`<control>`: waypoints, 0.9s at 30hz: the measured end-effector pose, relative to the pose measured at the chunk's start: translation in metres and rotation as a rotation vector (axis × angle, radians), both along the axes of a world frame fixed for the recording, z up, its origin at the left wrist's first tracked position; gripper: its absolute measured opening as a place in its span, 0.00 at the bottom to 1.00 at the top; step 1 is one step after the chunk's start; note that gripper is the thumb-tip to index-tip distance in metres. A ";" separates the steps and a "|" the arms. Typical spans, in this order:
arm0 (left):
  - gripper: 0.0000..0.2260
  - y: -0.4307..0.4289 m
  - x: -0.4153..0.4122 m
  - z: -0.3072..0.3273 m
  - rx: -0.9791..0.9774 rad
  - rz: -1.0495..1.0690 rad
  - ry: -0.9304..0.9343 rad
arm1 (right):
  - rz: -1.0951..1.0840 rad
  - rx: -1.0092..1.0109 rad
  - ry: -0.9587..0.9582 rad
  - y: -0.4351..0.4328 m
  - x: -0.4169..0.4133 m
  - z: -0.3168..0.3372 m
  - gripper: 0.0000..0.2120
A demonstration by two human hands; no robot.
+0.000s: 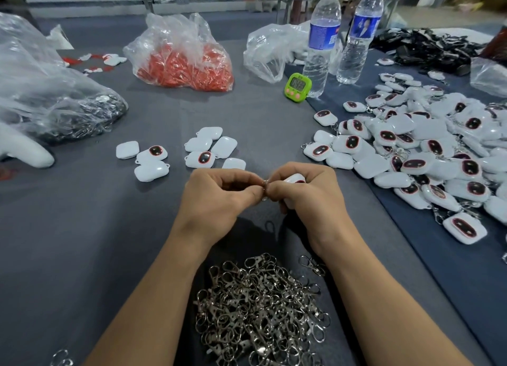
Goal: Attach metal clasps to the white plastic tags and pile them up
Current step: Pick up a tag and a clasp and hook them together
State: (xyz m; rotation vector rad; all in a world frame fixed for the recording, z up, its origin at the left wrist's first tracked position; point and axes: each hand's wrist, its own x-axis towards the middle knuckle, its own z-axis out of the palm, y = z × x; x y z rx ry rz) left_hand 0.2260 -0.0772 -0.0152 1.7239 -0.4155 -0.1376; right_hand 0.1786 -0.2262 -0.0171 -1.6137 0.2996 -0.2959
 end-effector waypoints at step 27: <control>0.06 0.007 -0.004 0.005 0.029 -0.173 0.036 | 0.283 0.056 0.022 -0.014 -0.010 0.008 0.05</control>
